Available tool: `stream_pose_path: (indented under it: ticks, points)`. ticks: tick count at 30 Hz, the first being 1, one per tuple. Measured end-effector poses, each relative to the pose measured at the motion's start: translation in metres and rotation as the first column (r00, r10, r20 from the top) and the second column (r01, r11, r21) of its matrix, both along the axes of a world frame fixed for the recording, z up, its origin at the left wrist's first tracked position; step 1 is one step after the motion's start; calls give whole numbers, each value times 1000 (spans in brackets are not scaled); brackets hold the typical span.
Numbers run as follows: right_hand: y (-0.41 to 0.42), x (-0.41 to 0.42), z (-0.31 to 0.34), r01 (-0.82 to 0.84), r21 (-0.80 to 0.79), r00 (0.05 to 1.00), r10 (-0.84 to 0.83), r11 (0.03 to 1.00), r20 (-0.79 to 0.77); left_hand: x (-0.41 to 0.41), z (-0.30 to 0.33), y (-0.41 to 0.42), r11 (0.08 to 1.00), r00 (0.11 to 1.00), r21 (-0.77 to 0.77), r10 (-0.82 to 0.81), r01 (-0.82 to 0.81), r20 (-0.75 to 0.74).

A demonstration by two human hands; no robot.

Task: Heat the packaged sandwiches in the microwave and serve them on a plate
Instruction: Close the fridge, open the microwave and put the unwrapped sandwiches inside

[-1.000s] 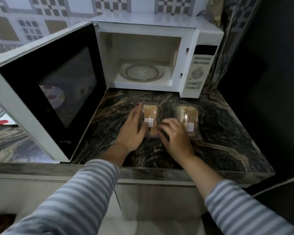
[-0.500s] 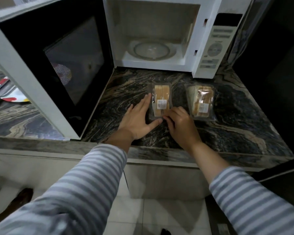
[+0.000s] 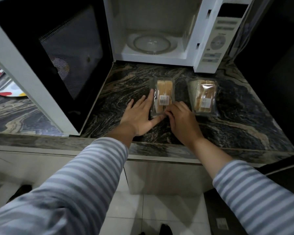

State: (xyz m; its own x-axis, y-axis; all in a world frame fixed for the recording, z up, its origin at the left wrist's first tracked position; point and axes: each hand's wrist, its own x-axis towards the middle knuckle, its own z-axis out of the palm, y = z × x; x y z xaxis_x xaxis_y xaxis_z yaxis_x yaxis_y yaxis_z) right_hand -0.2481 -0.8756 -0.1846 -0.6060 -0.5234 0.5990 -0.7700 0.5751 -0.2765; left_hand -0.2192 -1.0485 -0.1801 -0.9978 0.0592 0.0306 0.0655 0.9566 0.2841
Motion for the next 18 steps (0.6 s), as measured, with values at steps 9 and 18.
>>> stream_pose_path:
  ticks: [9,18]
  points:
    - [0,-2,0,9,-61,1000,-11,998,-19,-2,-1,-1,1000,1000,-21,1,0,12]
    - [1,0,3,14,-79,999,-18,997,-41,-1,-4,-1,987,984,162,47,-19,-172]
